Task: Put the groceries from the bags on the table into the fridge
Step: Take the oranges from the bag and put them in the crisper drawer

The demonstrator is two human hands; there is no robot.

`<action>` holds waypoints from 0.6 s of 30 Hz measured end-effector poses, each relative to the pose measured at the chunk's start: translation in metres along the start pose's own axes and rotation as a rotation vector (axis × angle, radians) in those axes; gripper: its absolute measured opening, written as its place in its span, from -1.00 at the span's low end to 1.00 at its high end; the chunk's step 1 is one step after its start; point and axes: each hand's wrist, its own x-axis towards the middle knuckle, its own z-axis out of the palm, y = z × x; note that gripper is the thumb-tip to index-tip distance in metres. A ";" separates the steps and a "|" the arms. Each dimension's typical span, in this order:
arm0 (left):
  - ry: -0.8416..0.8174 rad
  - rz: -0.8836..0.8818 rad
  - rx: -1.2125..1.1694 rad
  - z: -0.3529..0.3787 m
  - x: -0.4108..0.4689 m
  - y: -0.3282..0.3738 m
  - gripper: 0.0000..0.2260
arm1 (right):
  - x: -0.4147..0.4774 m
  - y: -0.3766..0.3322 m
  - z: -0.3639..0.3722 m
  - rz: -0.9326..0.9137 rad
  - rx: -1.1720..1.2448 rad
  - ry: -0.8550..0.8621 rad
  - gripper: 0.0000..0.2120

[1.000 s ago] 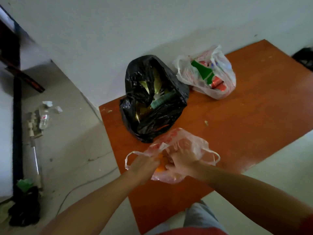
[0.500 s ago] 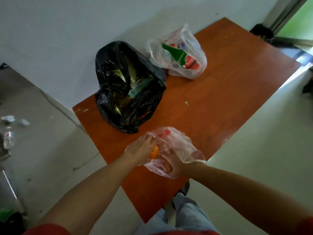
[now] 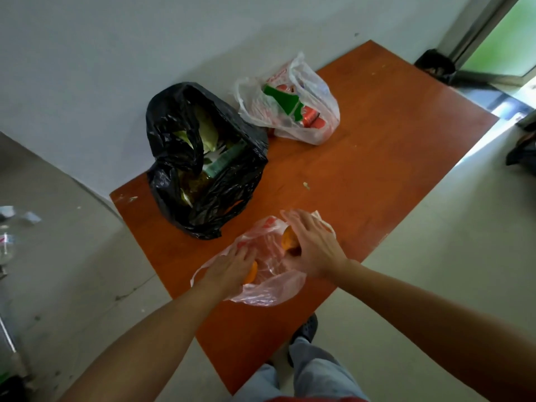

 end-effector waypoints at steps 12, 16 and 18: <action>0.373 -0.004 -0.247 -0.024 -0.015 0.022 -0.19 | -0.005 0.049 0.032 0.239 -0.100 -0.339 -0.16; 0.441 0.013 -0.238 -0.057 0.002 0.027 -0.20 | -0.019 0.048 0.013 0.198 -0.036 -0.223 -0.14; 0.457 0.036 -0.202 -0.077 0.016 0.031 -0.20 | -0.031 0.051 -0.004 0.168 -0.073 -0.162 -0.21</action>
